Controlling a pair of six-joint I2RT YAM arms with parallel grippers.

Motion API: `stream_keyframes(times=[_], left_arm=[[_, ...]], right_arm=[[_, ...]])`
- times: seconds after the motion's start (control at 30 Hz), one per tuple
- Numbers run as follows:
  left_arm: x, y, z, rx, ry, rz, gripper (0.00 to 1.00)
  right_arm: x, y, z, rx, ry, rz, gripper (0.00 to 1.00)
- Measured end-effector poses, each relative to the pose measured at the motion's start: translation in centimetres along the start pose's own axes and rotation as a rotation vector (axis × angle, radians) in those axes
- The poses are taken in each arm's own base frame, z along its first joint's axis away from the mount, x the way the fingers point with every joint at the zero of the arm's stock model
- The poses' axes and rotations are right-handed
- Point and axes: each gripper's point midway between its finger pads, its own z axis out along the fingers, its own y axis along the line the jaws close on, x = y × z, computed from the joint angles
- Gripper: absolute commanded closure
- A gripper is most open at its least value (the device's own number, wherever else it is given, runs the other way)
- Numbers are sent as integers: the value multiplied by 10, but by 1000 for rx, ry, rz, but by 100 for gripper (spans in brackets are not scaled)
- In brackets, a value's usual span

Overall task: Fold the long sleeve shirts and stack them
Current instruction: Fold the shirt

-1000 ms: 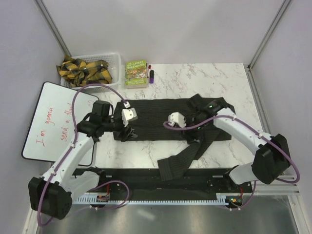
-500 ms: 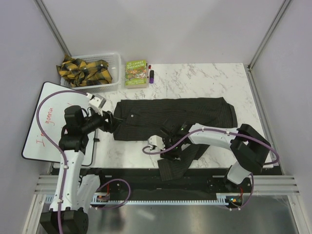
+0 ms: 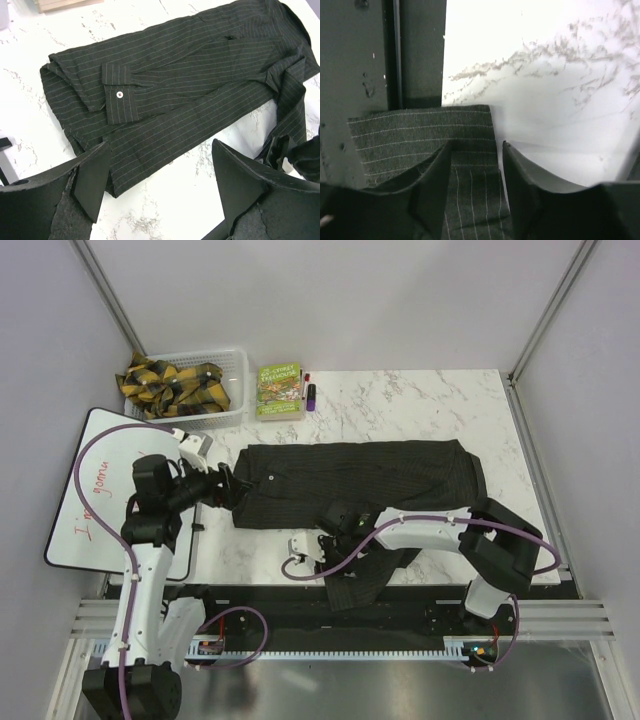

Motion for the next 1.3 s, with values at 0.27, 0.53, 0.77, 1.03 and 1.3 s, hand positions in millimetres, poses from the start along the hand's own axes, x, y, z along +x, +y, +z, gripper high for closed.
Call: stream_keyframes(times=[0.27,0.53,0.77,1.03,1.3], left_arm=[[3,1,5,8,19,-40,4],[-15,-11,16,157,38,-15,3],[-24,-21,19,246,31,38,3],[-24,-23,20,265,26,83,3],[-15,-20,22,267,35,107,4]], right_arm=[[-7,-2,3,14,-35,-37,100],[-34,-70,-90,156,-166,48,100],[-68,-174,-260,563,-446,86,100],[-28,-284,-356,850,-514,178,100],[30,-371,-363,941,-489,261,100]])
